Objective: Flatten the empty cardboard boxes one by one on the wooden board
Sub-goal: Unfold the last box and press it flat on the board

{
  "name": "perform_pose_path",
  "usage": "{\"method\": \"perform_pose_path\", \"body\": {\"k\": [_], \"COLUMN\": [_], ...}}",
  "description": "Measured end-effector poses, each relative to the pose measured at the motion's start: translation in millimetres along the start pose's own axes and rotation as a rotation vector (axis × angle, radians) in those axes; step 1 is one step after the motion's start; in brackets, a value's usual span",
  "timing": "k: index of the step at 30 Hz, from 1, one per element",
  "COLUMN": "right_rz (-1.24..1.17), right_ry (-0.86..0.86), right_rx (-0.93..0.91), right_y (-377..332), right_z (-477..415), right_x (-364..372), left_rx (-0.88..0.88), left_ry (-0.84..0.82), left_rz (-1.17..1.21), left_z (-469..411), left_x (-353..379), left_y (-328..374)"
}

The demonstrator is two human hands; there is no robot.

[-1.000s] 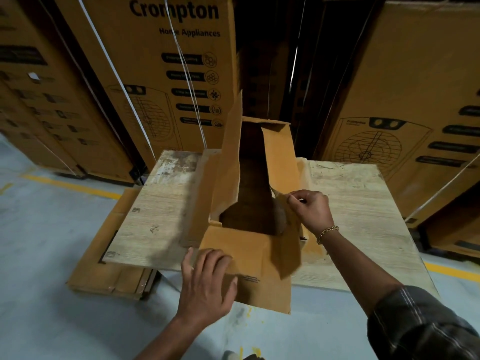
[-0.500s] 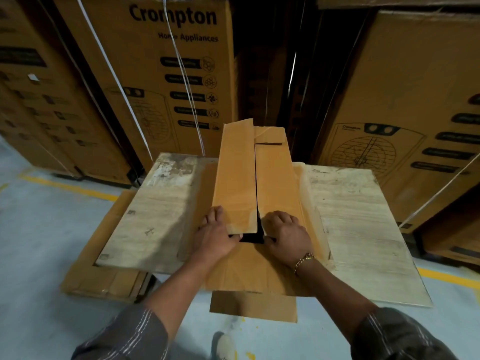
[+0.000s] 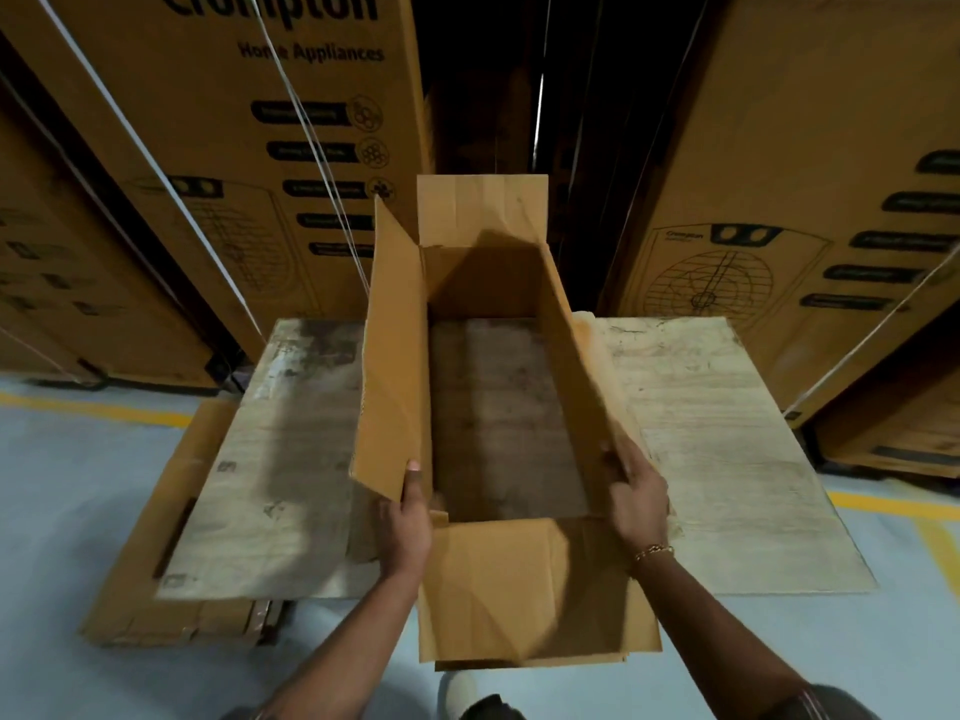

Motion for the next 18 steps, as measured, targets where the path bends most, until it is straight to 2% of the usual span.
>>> {"method": "perform_pose_path", "body": {"k": [1,3,9,13,16,18], "right_rz": [-0.134,-0.233,-0.512,-0.382,-0.285,-0.337], "right_ry": [0.070,0.142,0.175,0.006,-0.061,-0.048], "right_rx": [0.061,0.190,0.432,0.426,0.400,0.412], "right_y": [0,4,30,38,33,33], "right_z": [-4,-9,-8,-3,1,1], "right_x": [-4,-11,-24,-24,-25,-26], "left_rx": [0.002,-0.012,-0.194,-0.269,-0.189,-0.090], "left_ry": [0.005,0.010,-0.128,-0.171,-0.170,-0.115], "left_rz": [0.011,0.027,0.138,0.293,0.223,0.202], "left_z": [-1,-2,2,9,16,19], "left_x": [0,-1,0,0,-2,-11], "left_y": [1,2,1,10,21,33]}}
Point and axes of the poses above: each hand's wrist, its own z-axis away from the middle knuckle, its own x-axis out of the palm, y = z × x, the point moved 2 cm from there along -z, towards the middle knuckle, and after that the axes turned 4 degrees about -z, right-handed, at the moved point
